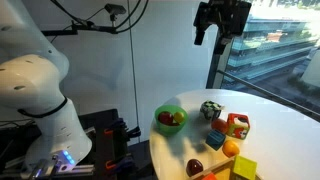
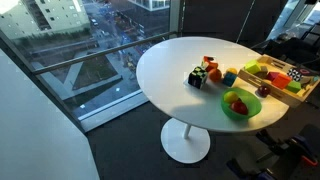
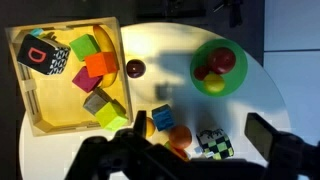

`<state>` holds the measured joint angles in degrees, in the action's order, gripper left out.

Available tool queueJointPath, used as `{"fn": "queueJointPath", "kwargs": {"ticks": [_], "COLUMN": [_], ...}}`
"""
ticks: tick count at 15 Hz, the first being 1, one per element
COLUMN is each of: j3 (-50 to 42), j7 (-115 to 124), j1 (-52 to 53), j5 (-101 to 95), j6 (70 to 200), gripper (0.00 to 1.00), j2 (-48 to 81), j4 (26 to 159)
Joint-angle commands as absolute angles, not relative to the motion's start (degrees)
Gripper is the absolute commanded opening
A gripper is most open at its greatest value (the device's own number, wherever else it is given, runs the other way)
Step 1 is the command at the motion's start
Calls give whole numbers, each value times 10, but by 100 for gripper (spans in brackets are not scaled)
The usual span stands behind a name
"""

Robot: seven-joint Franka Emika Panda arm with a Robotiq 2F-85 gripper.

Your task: Pick up the blue block and put it in the tray

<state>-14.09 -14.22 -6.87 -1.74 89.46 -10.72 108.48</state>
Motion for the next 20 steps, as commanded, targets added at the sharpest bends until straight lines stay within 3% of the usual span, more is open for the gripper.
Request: {"fn": "queueJointPath", "kwargs": {"ticks": [1, 12, 20], "j3": [-133, -131, -126], "j7": [-144, -145, -167], "j1": [-78, -79, -77], "j5": [-16, -20, -16], "j6": [893, 928, 1034], "gripper": [100, 100, 100], "j2": [-106, -89, -73], "j4": [1083, 1106, 1162]}}
